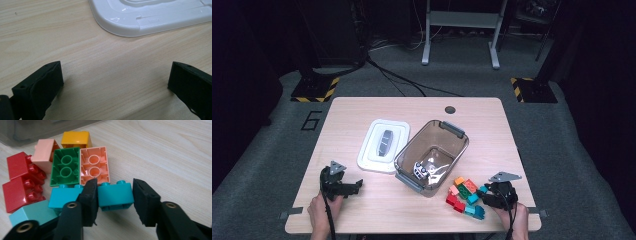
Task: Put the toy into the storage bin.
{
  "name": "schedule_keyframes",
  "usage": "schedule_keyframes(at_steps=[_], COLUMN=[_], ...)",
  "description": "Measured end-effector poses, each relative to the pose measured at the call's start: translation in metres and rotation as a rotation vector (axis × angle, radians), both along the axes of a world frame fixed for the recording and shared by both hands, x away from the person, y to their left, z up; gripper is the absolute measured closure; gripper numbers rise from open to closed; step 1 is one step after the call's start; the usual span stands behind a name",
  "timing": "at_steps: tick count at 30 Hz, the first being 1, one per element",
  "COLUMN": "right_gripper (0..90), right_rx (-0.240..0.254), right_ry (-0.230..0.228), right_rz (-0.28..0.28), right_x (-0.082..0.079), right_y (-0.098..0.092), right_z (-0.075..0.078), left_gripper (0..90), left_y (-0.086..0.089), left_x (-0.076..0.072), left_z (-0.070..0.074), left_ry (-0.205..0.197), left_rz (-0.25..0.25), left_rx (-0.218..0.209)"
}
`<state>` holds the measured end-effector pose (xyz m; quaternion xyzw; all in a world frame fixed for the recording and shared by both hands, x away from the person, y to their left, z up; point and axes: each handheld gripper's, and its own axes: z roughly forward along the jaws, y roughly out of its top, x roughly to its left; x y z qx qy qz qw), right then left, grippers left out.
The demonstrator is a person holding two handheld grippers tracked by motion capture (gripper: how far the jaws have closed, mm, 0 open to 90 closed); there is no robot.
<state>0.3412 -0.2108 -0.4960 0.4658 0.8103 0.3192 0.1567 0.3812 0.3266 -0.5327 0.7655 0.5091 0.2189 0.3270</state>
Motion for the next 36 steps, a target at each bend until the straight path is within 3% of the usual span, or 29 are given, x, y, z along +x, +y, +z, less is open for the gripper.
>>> schedule_keyframes(at_steps=[5,8,15,21,32,36], right_gripper=[58.4,58.5,58.7,58.7,58.7,58.8], right_rx=[0.003,0.004,0.043,0.054,0.070,0.100], right_ry=[-0.014,-0.039,-0.060,-0.079,-0.103,-0.097], right_rz=[-0.033,-0.026,-0.074,-0.080,-0.102,-0.119], right_x=[0.001,0.001,0.002,0.005,0.024,0.035], right_y=[-0.001,-0.006,-0.014,-0.015,-0.013,-0.011], right_z=[0.000,0.002,0.014,0.025,0.041,0.046], left_gripper=[0.0,0.0,0.0,0.0,0.0,0.0], left_y=[0.000,-0.001,-0.001,-0.001,-0.001,-0.001], left_x=[0.000,0.000,0.000,0.001,0.001,0.000], left_z=[0.000,0.000,0.000,0.000,0.000,0.000], left_ry=[0.000,-0.004,-0.002,-0.002,-0.002,-0.002], left_rz=[0.001,0.008,0.009,0.009,0.009,0.009], left_rx=[-0.001,-0.007,-0.007,-0.006,-0.007,-0.007])
